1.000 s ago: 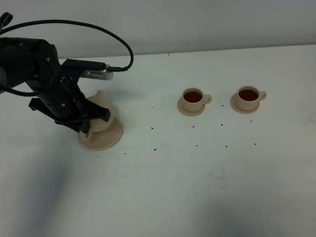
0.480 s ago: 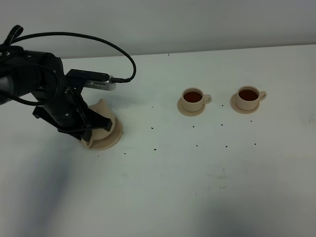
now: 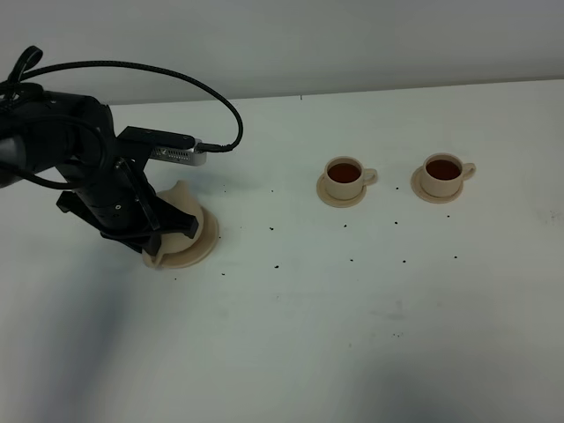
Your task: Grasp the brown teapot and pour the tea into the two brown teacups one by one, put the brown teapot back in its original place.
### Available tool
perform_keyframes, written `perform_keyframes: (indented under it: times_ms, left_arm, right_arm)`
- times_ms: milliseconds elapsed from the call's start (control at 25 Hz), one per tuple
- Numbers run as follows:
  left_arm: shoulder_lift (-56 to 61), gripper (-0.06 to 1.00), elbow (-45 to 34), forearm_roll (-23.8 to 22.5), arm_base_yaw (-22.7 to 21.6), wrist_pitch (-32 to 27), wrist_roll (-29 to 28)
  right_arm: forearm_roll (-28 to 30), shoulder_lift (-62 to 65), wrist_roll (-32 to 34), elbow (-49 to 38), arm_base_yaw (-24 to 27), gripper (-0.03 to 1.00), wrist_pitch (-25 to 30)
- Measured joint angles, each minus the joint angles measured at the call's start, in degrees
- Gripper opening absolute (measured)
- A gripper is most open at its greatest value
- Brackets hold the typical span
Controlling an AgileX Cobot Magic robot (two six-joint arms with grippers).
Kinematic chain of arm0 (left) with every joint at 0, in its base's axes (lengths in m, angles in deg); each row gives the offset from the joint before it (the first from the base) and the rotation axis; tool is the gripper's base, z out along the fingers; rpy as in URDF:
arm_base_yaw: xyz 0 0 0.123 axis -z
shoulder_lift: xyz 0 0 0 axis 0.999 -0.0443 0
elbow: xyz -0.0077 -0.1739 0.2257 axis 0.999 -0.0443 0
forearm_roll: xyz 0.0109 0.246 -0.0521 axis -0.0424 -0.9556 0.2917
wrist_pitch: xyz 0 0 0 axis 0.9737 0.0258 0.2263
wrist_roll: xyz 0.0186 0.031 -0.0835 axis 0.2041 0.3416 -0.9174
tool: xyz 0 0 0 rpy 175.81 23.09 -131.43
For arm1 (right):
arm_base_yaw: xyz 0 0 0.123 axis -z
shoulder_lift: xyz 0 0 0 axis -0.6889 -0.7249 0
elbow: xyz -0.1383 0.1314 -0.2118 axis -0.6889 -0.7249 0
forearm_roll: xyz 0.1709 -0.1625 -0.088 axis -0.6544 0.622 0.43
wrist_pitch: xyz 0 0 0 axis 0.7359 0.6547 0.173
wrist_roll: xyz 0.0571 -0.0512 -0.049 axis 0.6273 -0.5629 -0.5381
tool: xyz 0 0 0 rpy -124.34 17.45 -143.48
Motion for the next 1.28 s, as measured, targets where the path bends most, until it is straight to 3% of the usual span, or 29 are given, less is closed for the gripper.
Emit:
perform_keyframes:
  times_ms: [840,1160,1280]
  left_arm:
    - [-0.5,0.14,0.0,-0.78,0.0,-0.15,0.58]
    - [0.38,0.4,0.0,-1.06,0.06,0.13,0.14]
    - [0.78,0.45,0.0,-0.99,0.06,-0.11,0.02]
  right_arm:
    - [0.0,0.0,0.0,0.0,0.0,0.24,0.0]
    - [0.0,0.0,0.0,0.0,0.0,0.24,0.0]
    - [0.0,0.0,0.0,0.0,0.0,0.24,0.0]
